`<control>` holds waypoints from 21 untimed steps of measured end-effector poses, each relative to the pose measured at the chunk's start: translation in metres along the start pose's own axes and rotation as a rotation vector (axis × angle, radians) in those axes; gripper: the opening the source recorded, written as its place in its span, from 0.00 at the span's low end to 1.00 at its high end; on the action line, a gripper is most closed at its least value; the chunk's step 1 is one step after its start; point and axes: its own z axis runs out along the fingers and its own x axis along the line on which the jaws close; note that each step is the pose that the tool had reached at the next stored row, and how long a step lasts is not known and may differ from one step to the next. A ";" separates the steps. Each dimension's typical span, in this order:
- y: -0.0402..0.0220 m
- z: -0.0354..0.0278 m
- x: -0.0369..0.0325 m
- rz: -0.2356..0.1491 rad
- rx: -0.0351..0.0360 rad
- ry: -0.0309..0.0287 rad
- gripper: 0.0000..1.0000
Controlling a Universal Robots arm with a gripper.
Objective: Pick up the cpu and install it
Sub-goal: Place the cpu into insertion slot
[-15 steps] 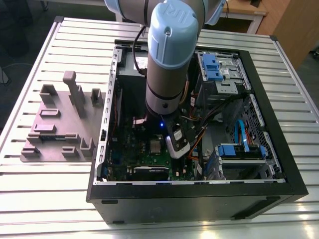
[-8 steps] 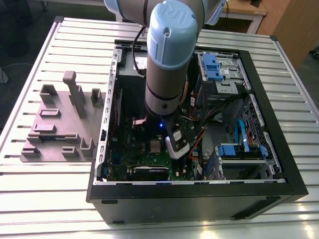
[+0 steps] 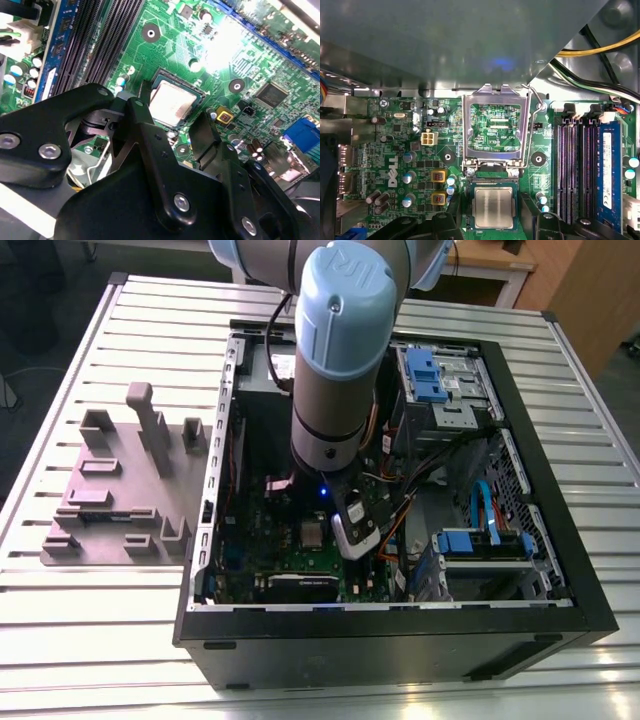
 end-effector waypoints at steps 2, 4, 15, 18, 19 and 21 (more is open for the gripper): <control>-0.0001 0.0000 0.0004 0.000 -0.0001 0.0000 0.58; -0.0001 0.0000 0.0006 0.000 -0.0001 0.0000 0.58; -0.0002 0.0001 0.0014 0.000 -0.0001 0.0000 0.58; -0.0001 0.0001 -0.0004 0.000 -0.0002 0.0000 0.58; -0.0001 0.0000 -0.0008 0.000 -0.0001 0.0000 0.56; -0.0001 0.0000 -0.0011 0.000 -0.0001 0.0000 0.56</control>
